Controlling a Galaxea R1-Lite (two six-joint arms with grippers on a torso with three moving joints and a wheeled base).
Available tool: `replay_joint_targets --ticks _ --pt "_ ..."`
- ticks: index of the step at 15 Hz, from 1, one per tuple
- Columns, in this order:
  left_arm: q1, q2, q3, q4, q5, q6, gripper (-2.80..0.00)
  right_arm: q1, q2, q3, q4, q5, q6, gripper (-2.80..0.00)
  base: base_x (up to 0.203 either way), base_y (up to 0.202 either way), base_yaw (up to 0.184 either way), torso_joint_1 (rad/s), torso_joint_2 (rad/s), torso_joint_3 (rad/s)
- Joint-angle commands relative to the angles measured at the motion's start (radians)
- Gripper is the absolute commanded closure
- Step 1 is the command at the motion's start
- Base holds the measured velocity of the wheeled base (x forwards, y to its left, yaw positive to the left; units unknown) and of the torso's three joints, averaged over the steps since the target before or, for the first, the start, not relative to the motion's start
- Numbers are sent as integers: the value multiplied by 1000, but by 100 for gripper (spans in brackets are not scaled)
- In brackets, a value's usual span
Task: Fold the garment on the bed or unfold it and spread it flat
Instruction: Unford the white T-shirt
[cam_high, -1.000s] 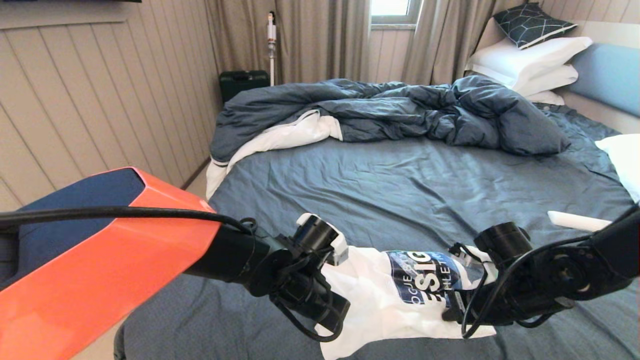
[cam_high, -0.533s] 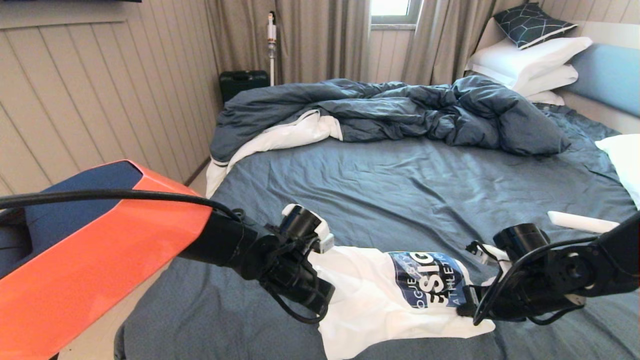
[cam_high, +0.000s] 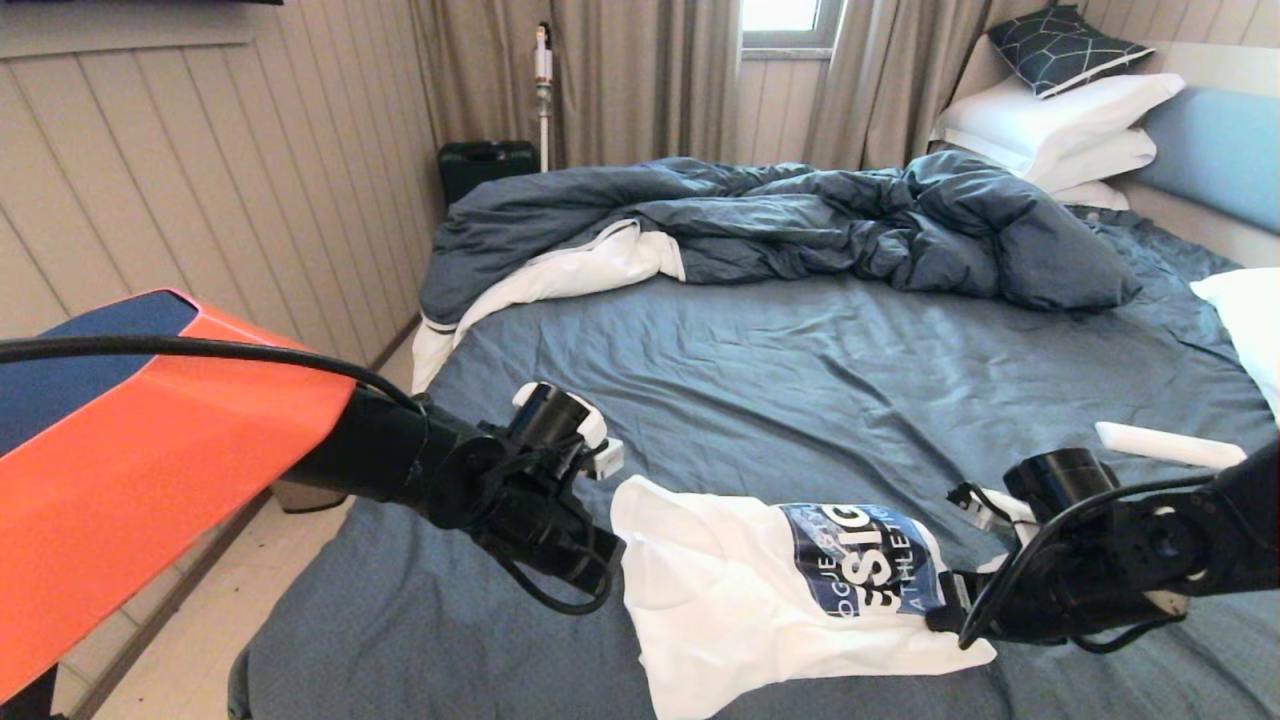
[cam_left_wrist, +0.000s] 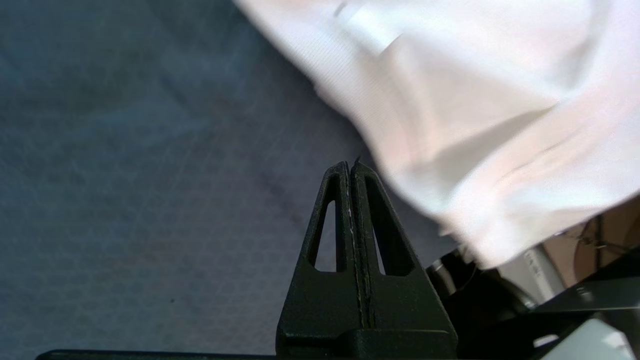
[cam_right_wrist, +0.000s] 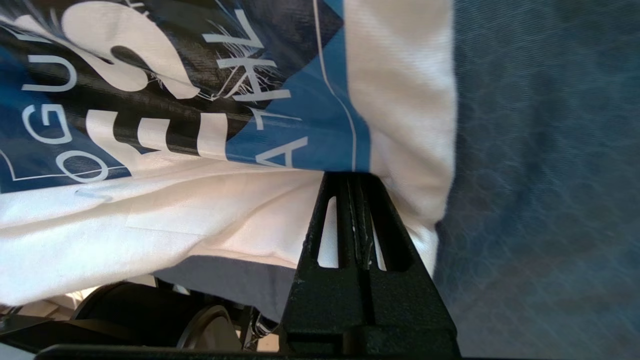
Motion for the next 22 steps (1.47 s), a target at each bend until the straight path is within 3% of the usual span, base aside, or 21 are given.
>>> replay_joint_targets --ticks 1,6,10,14,17,18,20,22 --pt "3 -32 -14 1 -3 -6 0 8 -54 -6 -2 10 2 0 0 0 0 0 0 0" --pt "24 -203 -31 2 3 -51 0 70 -308 -28 1 68 21 0 0 0 0 0 0 0" --pt "117 -418 -27 52 7 -46 0 93 -559 -45 29 69 28 0 0 0 0 0 0 0" --pt "279 -678 53 152 1 -41 0 72 -812 -45 177 64 34 0 0 0 0 0 0 0" --pt "337 -938 200 215 7 -38 0 3 -1065 -41 412 60 18 0 0 0 0 0 0 0" --pt "348 -1038 250 242 30 -38 0 -13 -1157 -39 514 60 2 0 0 0 0 0 0 0" --pt "365 -1232 346 296 139 -41 0 -29 -1325 -11 665 56 -21 0 0 0 0 0 0 0" --pt "376 -1384 465 326 259 -49 0 -28 -1455 77 728 10 -35 0 0 0 0 0 0 0"
